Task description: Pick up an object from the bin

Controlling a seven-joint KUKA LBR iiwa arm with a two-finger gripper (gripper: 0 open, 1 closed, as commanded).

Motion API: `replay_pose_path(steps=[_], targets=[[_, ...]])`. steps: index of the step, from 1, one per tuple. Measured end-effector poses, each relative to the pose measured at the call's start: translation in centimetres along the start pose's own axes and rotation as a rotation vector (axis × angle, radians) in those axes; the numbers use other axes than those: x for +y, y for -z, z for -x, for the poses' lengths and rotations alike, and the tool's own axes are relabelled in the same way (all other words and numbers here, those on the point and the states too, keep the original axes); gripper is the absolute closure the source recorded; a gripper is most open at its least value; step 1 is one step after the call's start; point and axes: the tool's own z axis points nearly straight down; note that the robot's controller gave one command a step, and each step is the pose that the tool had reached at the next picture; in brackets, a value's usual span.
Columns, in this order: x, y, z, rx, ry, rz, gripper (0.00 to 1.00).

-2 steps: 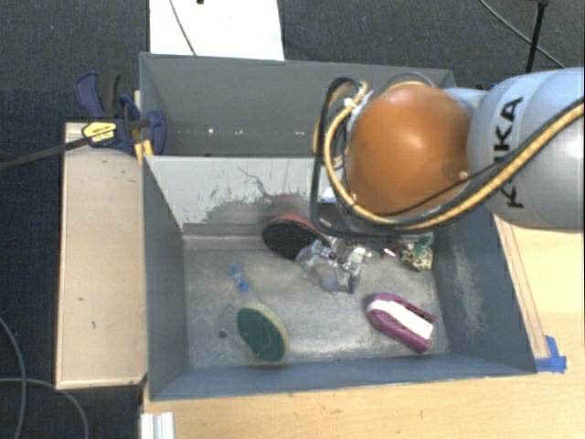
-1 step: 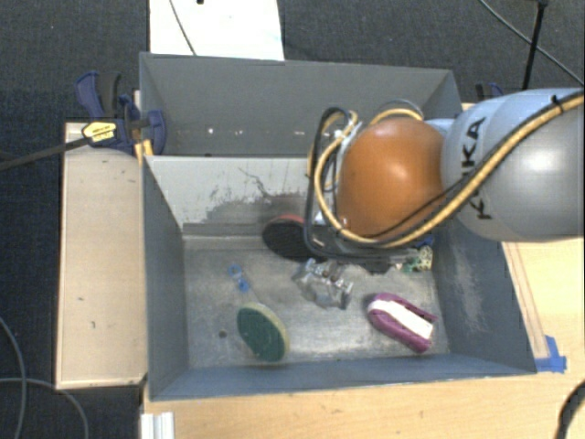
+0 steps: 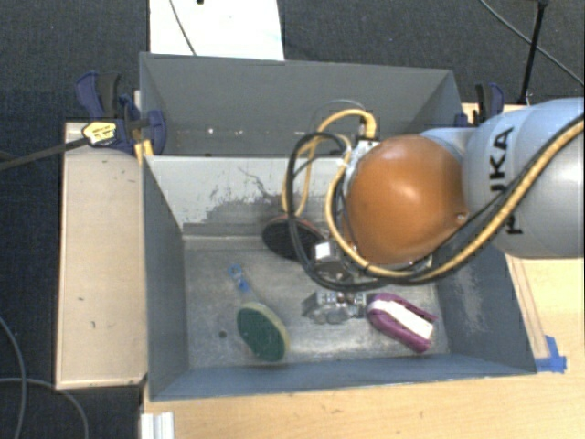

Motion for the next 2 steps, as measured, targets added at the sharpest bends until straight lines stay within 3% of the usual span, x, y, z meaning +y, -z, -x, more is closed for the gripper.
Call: replay_pose_path(steps=[1, 2], targets=[[0.3, 0.4, 0.3, -0.001, -0.002, 0.000, 1.00], [-1.7, -0.3, -0.1, -0.003, 0.008, -0.005, 1.00]])
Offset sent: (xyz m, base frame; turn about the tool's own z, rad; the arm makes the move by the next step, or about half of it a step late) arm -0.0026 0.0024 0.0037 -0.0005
